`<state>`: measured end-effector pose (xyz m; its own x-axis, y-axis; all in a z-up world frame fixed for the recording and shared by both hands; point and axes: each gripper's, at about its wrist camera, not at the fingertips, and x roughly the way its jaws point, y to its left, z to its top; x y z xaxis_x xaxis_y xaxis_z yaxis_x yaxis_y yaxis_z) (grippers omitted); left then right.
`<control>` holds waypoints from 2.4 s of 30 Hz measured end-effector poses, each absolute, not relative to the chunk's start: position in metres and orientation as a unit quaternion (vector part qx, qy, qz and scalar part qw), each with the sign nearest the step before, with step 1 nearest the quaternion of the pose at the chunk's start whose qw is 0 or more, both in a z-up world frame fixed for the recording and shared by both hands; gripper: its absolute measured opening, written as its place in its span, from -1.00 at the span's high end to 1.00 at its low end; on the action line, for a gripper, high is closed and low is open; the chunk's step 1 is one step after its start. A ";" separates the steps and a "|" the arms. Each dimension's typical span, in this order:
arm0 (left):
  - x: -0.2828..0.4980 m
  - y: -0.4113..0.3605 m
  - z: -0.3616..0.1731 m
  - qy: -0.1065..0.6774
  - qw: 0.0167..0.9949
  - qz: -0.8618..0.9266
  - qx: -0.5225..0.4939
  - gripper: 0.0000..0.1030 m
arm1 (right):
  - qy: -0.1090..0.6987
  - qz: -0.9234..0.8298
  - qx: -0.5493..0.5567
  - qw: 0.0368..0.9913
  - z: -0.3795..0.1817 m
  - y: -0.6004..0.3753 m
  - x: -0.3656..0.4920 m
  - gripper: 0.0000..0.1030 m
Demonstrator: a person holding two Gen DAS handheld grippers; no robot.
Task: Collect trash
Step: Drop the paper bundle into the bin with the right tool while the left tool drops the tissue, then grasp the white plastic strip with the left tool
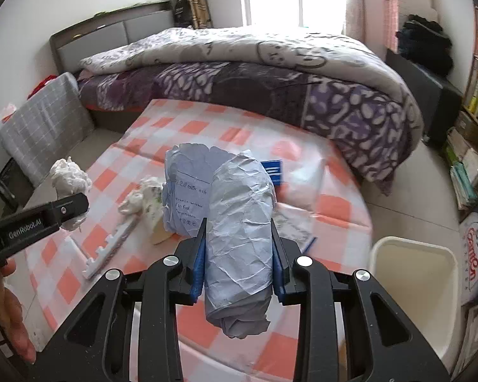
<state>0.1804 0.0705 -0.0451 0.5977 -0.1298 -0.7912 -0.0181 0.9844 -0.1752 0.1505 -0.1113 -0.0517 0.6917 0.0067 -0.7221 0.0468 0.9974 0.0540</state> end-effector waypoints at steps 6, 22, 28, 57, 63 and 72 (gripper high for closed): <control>0.173 0.042 -0.044 0.435 0.898 -0.045 -0.049 0.40 | 0.390 -0.035 0.042 0.919 -0.044 -0.140 0.141 0.38; 0.154 -0.034 -0.046 0.424 0.899 -0.108 -0.006 0.40 | 0.423 -0.146 0.103 0.888 -0.045 -0.247 0.109 0.37; 0.146 -0.066 -0.051 0.427 0.893 -0.144 0.004 0.39 | 0.435 -0.189 0.132 0.871 -0.047 -0.290 0.096 0.33; 0.097 -0.228 -0.110 0.498 0.799 -0.335 0.031 -0.18 | 0.396 -0.333 0.205 0.831 -0.037 -0.412 0.029 -0.68; 0.094 -0.227 -0.110 0.494 0.801 -0.335 0.042 -0.33 | 0.395 -0.328 0.215 0.831 -0.037 -0.412 0.030 -0.69; 0.121 -0.172 -0.108 0.504 0.822 -0.259 0.058 -0.63 | 0.412 -0.294 0.220 0.834 -0.042 -0.381 0.052 -0.77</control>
